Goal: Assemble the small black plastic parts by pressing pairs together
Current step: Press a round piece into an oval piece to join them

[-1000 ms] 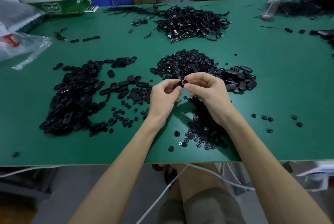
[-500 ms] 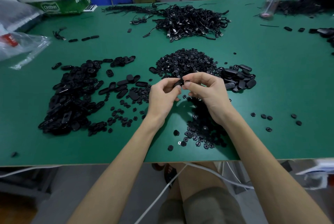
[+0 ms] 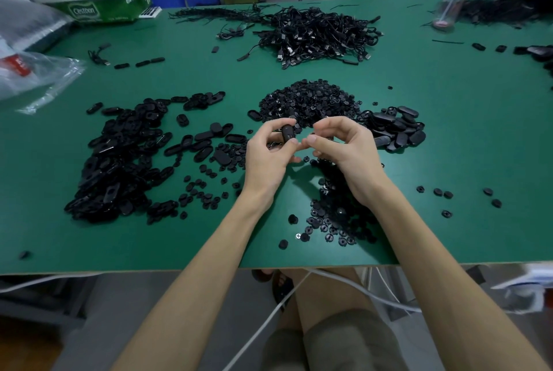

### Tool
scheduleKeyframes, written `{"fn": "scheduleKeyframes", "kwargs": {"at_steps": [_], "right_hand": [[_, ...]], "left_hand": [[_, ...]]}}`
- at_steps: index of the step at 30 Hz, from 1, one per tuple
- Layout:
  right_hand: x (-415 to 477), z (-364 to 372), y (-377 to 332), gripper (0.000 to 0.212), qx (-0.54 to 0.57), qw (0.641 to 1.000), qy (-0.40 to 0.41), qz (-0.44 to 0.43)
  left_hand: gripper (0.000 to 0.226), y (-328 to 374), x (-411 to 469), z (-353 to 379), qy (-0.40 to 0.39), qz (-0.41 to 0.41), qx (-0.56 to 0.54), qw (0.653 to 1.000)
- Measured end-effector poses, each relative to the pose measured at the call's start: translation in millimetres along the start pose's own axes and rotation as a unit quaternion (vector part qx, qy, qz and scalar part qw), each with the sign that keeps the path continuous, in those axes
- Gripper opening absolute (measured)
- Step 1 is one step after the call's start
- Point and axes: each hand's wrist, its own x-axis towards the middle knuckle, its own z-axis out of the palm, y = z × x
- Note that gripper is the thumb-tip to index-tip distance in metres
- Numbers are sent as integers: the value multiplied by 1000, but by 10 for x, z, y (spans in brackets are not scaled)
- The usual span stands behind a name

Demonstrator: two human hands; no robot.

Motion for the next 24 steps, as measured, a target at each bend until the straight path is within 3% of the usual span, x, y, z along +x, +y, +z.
{"fn": "scheduleKeyframes", "kwargs": {"at_steps": [4,11,24], "right_hand": [[-5,-17,5,10,-5,1000,-8,-9],[-4,-28,3,16,-32,999,-1,-17],[24,4,55,13,-185,981,3,-66]], "left_hand": [[17,-12,-1,-4,30,-27,-28,999],[10,-20,-11,1,24,-33,-49,998],[7,-59,-2,-11,-4,-16,-47,999]]}}
